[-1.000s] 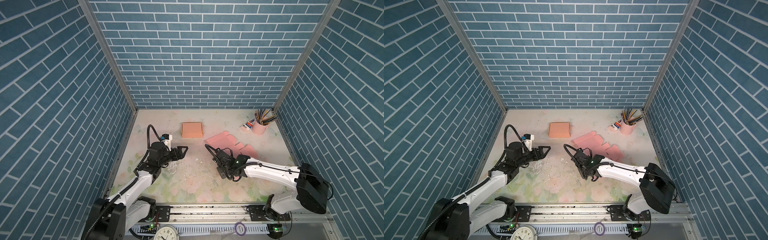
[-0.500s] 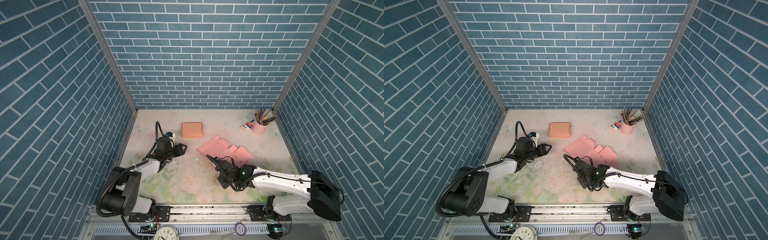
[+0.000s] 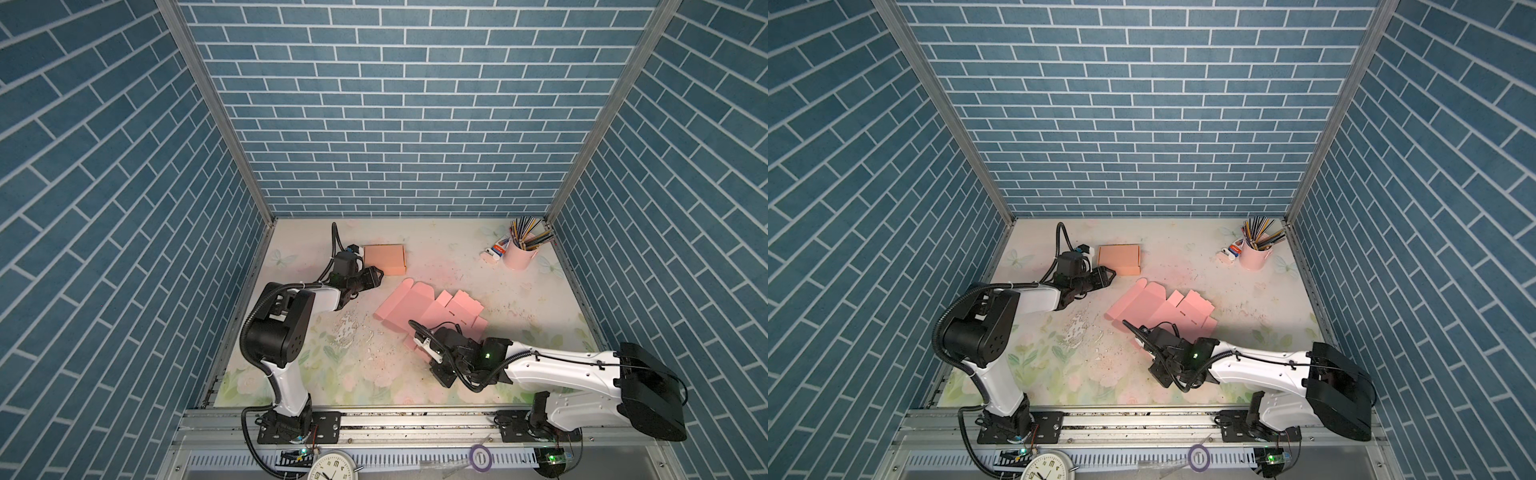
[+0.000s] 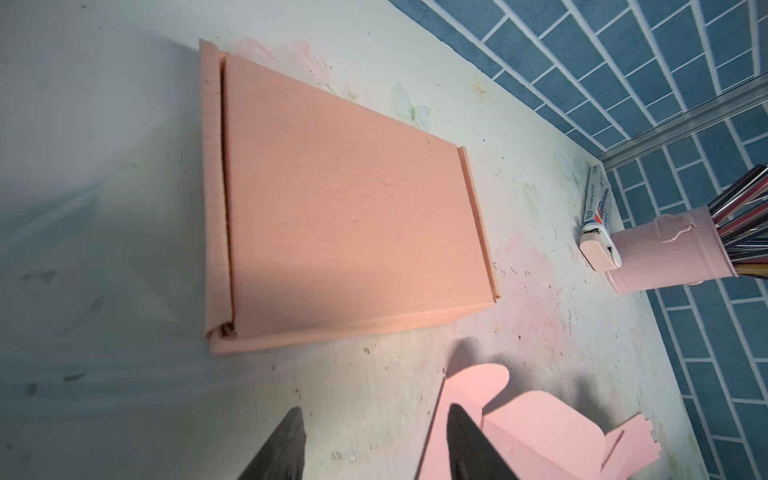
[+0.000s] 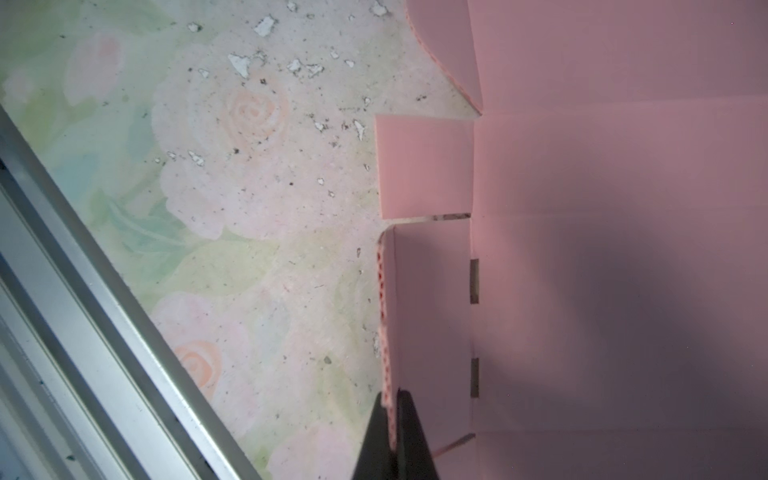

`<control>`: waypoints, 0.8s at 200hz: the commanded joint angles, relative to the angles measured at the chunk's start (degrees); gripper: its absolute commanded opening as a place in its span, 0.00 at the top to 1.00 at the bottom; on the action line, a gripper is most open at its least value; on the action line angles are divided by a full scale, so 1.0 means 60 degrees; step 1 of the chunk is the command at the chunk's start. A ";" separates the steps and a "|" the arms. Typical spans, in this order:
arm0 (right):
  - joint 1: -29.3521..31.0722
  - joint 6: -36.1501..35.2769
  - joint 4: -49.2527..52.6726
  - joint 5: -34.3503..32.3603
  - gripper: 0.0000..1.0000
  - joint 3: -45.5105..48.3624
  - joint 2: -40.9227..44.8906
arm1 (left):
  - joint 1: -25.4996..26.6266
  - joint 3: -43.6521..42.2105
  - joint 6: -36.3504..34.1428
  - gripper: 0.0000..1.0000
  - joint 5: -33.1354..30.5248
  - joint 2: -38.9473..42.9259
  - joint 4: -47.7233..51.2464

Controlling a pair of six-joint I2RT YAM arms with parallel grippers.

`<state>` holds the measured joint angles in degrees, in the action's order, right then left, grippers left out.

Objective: Fold the paper box
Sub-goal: 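Grasp the pink flat blank edge with the right gripper, drag it closer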

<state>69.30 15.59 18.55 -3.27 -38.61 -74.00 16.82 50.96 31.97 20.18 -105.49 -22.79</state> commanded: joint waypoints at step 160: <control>0.0176 -0.2046 -0.0468 0.1637 0.95 -0.0644 -0.1445 | 0.0092 0.1763 0.0299 0.43 -0.0859 -0.1204 -0.0086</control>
<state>70.08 7.64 14.39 5.23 -39.38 -81.01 17.61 64.20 33.19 17.06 -117.21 -23.00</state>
